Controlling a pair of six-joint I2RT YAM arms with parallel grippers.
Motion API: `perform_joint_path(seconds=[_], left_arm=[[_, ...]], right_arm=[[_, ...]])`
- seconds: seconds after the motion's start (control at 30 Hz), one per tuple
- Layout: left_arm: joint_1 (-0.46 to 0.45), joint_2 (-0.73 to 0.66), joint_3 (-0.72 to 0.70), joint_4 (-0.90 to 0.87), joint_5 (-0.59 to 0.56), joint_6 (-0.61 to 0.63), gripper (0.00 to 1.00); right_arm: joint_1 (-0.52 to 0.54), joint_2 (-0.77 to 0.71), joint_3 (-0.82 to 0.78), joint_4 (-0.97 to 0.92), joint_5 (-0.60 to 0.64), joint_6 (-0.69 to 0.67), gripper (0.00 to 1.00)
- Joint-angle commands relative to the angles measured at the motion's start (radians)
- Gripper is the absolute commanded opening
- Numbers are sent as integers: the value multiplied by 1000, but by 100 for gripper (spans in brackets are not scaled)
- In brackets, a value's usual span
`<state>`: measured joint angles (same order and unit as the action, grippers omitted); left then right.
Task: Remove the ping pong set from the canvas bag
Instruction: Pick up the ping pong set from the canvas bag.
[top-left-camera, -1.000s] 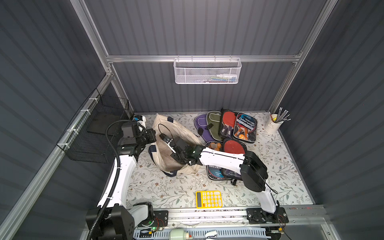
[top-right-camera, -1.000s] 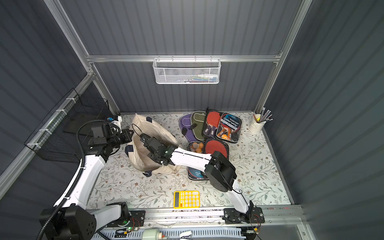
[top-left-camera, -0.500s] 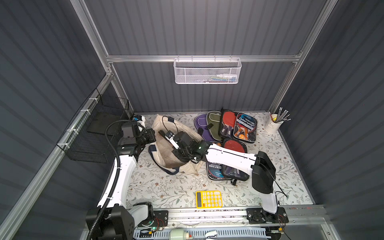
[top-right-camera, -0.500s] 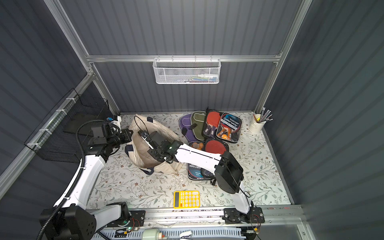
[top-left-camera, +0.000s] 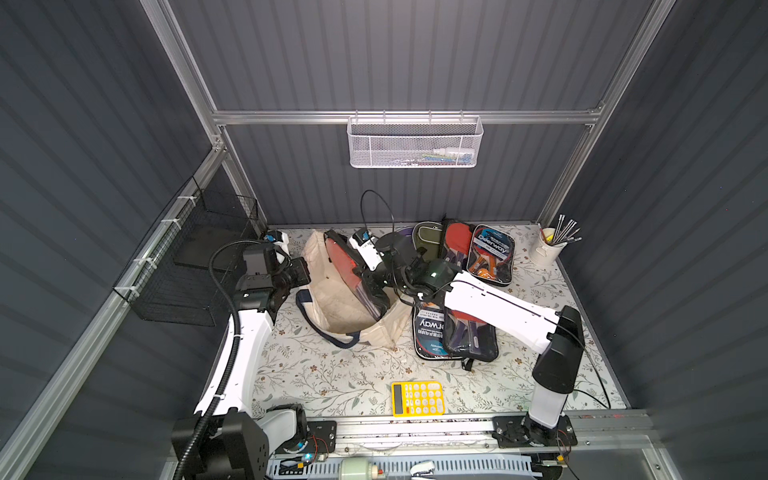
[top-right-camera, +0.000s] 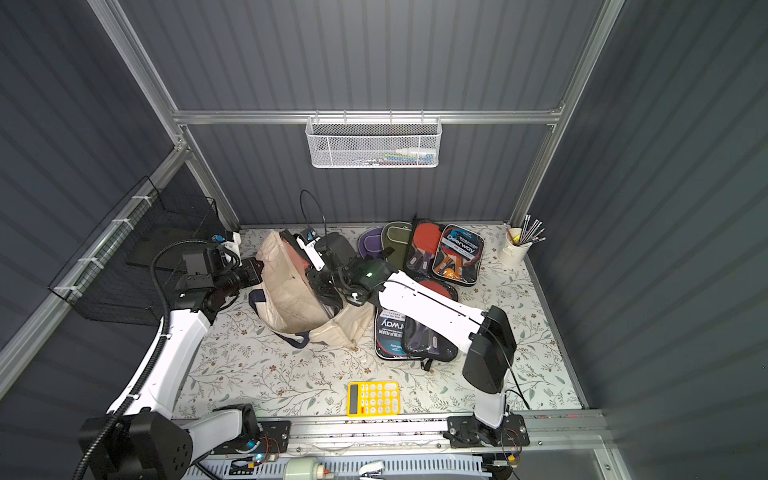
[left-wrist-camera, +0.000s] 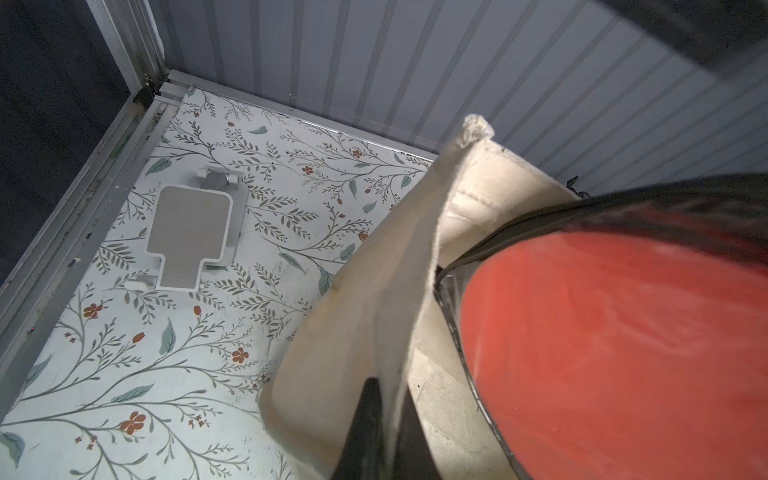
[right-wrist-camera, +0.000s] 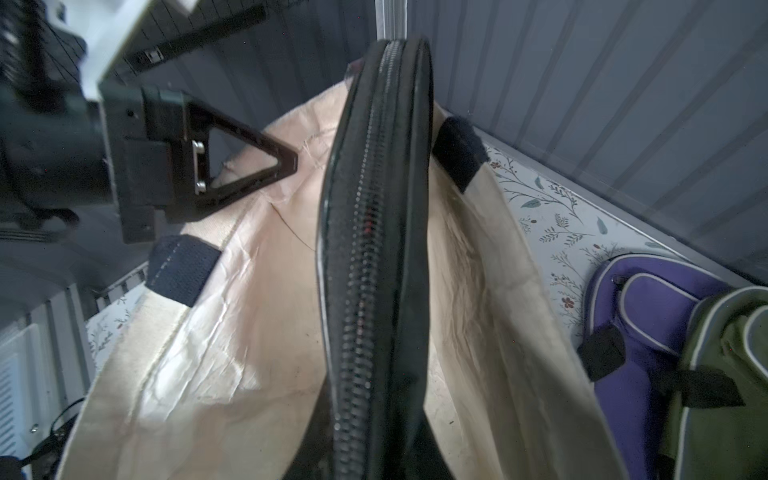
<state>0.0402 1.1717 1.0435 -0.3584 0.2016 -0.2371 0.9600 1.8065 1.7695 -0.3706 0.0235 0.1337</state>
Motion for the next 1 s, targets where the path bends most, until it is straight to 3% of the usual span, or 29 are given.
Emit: perform_joint_path(seconds=[0.0,0.33,0.63,0.97], left_arm=[[4,7,39,5,-7,-3,0],[3,16,43,6,-2,-2,0],[3,17,43,4,-2,-1,0],[2,19,43,5,-3,-1,0]], right_arm=[[-21,-85,34,49,-69,49,0],[-139,-272,-55,108,-292,222,0],[-314,-475,-328,328,-507,467,0],[-569,-777,-590,358,-508,585,0]])
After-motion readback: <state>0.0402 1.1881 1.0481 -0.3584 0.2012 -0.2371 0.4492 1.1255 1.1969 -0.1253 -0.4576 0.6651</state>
